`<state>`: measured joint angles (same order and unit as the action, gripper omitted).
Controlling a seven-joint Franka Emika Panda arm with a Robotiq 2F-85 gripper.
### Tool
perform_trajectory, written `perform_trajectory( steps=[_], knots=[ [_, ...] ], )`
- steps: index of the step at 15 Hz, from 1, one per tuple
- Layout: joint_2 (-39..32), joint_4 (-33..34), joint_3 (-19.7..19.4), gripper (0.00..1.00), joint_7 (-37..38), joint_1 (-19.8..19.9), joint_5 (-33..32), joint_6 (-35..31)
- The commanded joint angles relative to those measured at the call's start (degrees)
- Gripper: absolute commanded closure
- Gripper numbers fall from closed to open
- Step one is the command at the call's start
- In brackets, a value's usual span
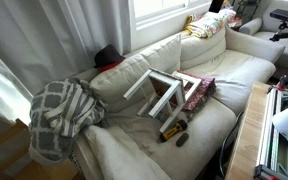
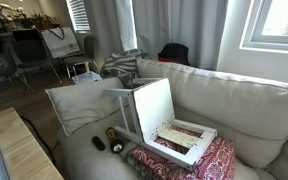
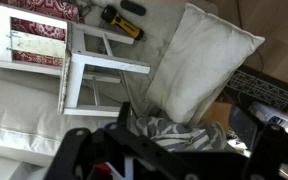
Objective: Put the chair in an upright position on the sofa
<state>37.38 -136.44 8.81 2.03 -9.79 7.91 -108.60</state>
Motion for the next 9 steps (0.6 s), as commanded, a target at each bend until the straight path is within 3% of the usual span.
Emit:
perform_trajectory(
  steps=[1,5,9],
  knots=[
    [-0.04,0.11,0.0,0.0,0.02,-0.01,-0.02,0.1],
    [-2.5,0.78,-0.99,0.0,1.06,0.73,1.24,0.62],
    [-10.24,-1.03,-5.28,0.0,2.89,7.03,-0.97,-2.45]
  ],
)
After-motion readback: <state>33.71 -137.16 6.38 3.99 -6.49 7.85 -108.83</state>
